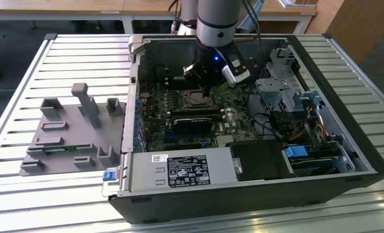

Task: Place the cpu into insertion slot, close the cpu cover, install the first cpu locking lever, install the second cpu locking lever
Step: 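Install the second cpu locking lever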

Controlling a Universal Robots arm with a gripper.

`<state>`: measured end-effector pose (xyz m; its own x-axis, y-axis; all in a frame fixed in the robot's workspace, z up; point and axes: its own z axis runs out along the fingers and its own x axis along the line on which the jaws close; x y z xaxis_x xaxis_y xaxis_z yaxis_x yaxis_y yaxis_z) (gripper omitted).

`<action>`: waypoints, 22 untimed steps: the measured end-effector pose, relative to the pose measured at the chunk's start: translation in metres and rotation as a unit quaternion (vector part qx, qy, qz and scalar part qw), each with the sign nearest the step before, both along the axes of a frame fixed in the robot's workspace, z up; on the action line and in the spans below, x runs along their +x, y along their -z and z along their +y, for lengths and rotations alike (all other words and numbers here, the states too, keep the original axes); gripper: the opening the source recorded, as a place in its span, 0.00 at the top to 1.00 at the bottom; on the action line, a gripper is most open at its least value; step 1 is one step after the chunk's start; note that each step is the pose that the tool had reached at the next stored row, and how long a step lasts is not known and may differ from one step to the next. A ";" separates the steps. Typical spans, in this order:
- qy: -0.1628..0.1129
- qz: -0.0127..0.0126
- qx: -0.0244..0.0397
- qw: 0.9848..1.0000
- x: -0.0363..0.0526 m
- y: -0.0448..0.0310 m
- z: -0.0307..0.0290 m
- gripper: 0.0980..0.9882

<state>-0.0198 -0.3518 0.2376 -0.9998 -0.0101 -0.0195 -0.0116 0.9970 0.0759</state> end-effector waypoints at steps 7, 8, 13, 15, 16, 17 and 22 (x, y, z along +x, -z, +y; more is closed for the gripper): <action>0.000 0.001 0.000 1.000 0.0000 0.0001 -0.0087 0.99; 0.000 0.001 0.000 1.000 0.0000 0.0002 -0.0105 0.99; 0.000 0.003 0.005 1.000 -0.0002 0.0007 -0.0192 0.99; 0.000 0.003 0.009 1.000 -0.0016 0.0008 -0.0201 0.99; 0.000 0.003 0.011 1.000 -0.0028 0.0008 -0.0205 0.99; 0.000 0.003 0.012 1.000 -0.0041 0.0008 -0.0210 0.99; 0.000 0.003 0.014 1.000 -0.0084 0.0011 -0.0269 0.99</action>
<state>-0.0282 -0.3786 0.2365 -0.9998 -0.0097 -0.0147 -0.0112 0.9944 0.1046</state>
